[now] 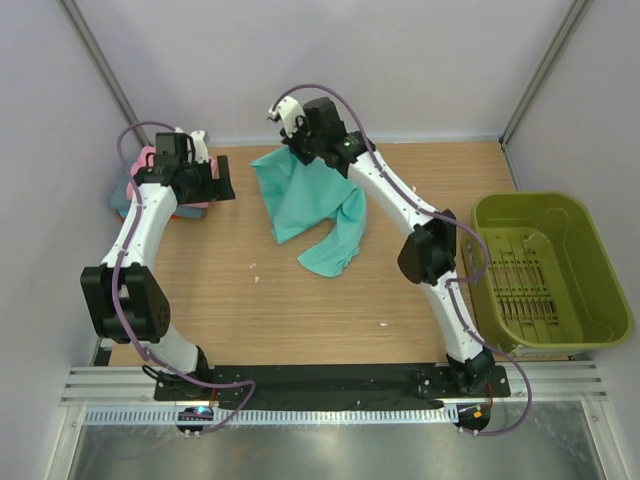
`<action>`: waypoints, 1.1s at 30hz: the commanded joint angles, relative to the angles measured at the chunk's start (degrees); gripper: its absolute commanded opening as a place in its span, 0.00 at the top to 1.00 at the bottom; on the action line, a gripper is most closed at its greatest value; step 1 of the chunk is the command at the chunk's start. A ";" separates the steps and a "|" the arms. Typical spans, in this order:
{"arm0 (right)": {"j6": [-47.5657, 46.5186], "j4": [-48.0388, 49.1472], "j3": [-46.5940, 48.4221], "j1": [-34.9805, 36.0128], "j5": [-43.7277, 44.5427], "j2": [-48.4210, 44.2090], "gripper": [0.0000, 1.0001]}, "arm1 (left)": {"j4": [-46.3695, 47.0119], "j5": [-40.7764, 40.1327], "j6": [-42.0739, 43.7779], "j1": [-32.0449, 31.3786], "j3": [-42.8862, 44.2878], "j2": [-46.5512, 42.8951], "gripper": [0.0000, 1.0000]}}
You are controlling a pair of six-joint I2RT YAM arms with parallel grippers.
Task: Fold and stack the t-shirts
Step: Flatten the tshirt out
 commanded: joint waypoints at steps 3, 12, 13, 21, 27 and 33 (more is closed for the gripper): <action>0.70 7.82 4.25 3.60 -5.38 -13.37 0.99 | 2.96 -3.92 -1.30 0.14 0.54 -0.14 0.10; 7.46 8.11 -5.05 -5.43 1.64 -21.30 0.99 | 3.67 -1.03 -2.00 0.23 1.77 1.97 0.11; 9.30 7.75 -6.63 -7.36 1.91 -21.99 0.99 | 3.58 -0.94 -2.00 0.15 1.94 2.06 0.11; 12.13 -0.24 -40.53 -18.89 0.77 -37.01 0.92 | 3.14 -1.99 -0.60 -1.53 1.60 2.15 0.11; 10.81 -0.70 -54.29 -18.72 0.42 -43.19 0.52 | 3.58 0.46 -1.83 -1.17 2.47 3.72 0.11; 11.78 0.18 -34.62 -18.20 -7.66 -27.32 0.53 | 1.91 7.76 -2.88 -1.17 4.13 8.29 0.18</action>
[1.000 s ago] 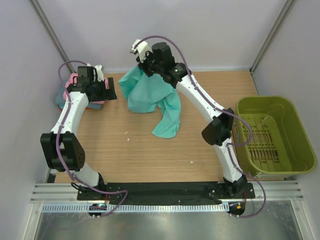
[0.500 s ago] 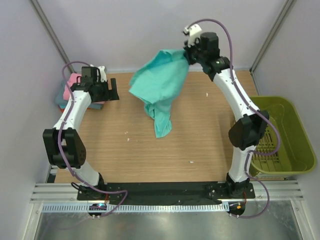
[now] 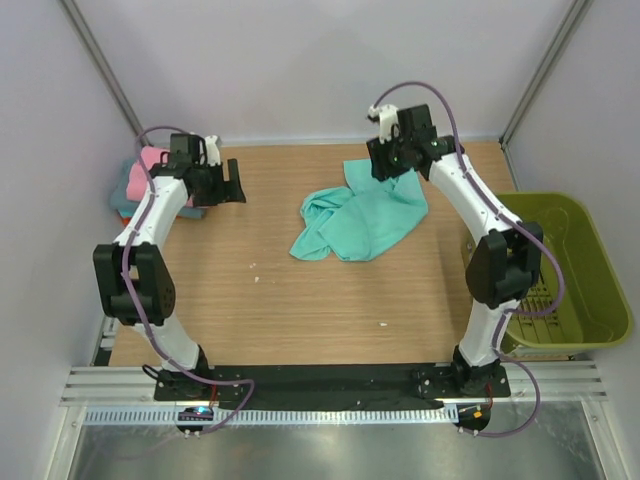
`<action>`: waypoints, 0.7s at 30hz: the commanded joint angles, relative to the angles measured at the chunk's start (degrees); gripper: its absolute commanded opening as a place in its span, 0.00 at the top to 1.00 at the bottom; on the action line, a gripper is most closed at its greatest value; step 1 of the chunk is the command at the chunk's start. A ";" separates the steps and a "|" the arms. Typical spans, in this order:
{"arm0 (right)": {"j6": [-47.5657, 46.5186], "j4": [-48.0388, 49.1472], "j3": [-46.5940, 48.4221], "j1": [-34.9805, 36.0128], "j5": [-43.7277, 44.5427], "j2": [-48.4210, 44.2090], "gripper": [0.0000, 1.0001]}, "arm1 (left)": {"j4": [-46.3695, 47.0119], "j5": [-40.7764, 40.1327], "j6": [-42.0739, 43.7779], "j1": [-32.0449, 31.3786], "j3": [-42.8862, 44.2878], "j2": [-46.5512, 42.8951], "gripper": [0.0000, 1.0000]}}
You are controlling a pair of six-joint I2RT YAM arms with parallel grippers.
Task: Fold and stack the t-shirts
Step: Flatten the tshirt out
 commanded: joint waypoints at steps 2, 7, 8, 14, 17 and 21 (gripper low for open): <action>0.65 6.20 16.37 0.76 -5.97 10.34 0.53 | -1.91 5.77 -1.05 0.29 4.56 3.75 0.18; 1.79 5.94 35.05 1.29 -6.59 28.07 0.55 | -2.37 6.66 -0.78 0.47 3.87 2.97 0.17; 2.32 5.85 37.55 1.38 -6.50 30.12 0.55 | -2.37 6.57 -0.70 0.55 3.52 2.80 0.17; 3.46 11.19 46.97 2.25 -3.61 40.41 0.56 | -2.28 5.87 -0.08 0.56 1.05 1.12 0.16; 3.12 13.93 49.08 3.22 -0.62 43.57 0.56 | -2.10 5.51 -0.08 0.56 0.87 1.04 0.16; 2.67 15.34 49.79 4.19 0.71 45.96 0.56 | -2.63 5.34 0.45 0.56 1.14 1.04 0.16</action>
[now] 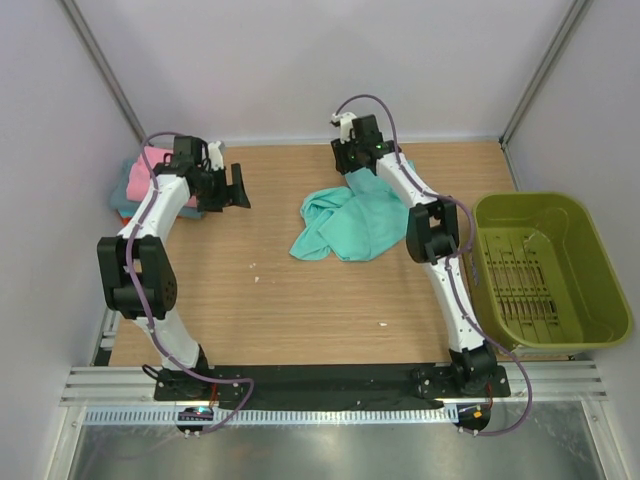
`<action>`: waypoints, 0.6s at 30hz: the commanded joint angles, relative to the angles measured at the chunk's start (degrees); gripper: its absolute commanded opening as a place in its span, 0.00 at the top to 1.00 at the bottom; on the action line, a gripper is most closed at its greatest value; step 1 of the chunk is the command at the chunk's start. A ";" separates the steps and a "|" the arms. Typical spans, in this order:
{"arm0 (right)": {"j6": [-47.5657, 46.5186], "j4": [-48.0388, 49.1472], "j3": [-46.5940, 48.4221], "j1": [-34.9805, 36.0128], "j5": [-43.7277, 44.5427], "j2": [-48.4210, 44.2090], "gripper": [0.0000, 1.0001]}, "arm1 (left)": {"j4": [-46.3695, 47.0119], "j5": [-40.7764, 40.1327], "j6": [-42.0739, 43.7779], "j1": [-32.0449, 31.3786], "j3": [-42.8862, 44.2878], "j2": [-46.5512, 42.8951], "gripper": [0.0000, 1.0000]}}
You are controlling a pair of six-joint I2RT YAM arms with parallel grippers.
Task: Fold and stack the t-shirts
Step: Flatten the tshirt out
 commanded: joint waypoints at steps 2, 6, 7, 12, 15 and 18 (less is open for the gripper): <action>0.36 6.84 4.43 1.35 3.05 -0.18 0.56 | -0.51 0.57 0.77 0.29 0.07 -2.46 0.16; 0.45 7.46 4.17 1.53 4.19 1.14 0.56 | -0.78 0.31 0.77 0.29 -0.02 -2.63 0.16; 0.36 7.63 4.08 1.53 4.72 1.32 0.57 | -0.78 0.14 0.77 0.29 -0.02 -2.72 0.16; -0.70 8.95 4.17 1.44 7.62 2.55 0.56 | -1.04 -0.22 1.21 0.29 0.07 -2.90 0.16; -1.48 9.65 4.35 1.44 9.11 3.25 0.56 | -1.13 -0.65 1.30 0.29 -0.02 -3.25 0.16; -2.19 10.01 4.52 1.26 10.26 4.04 0.56 | -1.13 -0.83 1.56 0.29 -0.37 -3.60 0.15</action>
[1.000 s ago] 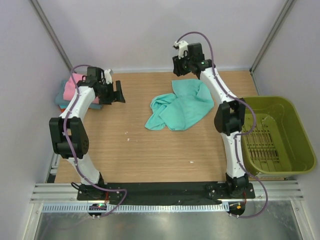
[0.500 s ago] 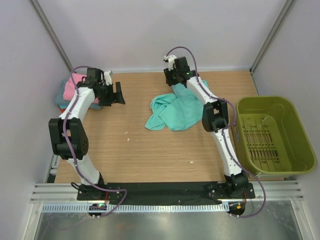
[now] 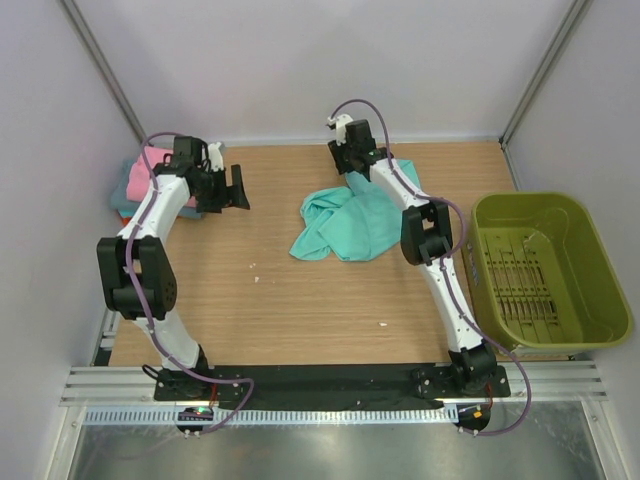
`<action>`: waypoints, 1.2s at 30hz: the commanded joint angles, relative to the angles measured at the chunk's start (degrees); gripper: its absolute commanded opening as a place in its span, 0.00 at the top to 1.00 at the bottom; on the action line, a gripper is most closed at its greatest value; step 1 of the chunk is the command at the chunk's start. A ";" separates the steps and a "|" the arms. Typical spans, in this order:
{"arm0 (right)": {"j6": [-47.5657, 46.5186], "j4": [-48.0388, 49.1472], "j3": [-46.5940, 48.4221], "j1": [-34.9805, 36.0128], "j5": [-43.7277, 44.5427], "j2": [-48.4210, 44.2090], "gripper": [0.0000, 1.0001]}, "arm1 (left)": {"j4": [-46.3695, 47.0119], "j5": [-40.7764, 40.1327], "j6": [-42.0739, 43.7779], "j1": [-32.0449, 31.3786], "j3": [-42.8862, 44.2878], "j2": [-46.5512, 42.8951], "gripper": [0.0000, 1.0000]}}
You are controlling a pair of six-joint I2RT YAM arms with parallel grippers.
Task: Fold and stack the t-shirts
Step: Flatten the tshirt out
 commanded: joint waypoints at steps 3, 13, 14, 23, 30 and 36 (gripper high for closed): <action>-1.12 3.17 2.64 -0.53 4.26 0.75 0.56 | -0.43 -0.77 1.04 0.29 -0.57 -3.80 0.15; -2.00 2.81 1.94 -1.41 4.28 1.89 0.77 | -0.34 -1.30 0.87 0.29 -0.57 -3.63 0.14; -2.00 2.90 1.94 -1.41 4.54 1.80 0.82 | -0.34 -1.30 0.78 0.29 -0.57 -3.45 0.14; -2.87 3.08 4.40 -1.41 5.86 -8.02 0.96 | -1.91 0.90 2.97 -3.30 4.69 5.06 0.18; -1.65 1.85 4.75 -1.41 5.34 -19.89 0.96 | -5.44 5.47 5.00 -7.96 20.42 19.65 0.19; -1.91 -0.70 2.65 -1.15 5.95 -24.47 0.96 | -7.11 10.12 4.03 -10.69 32.81 31.34 0.20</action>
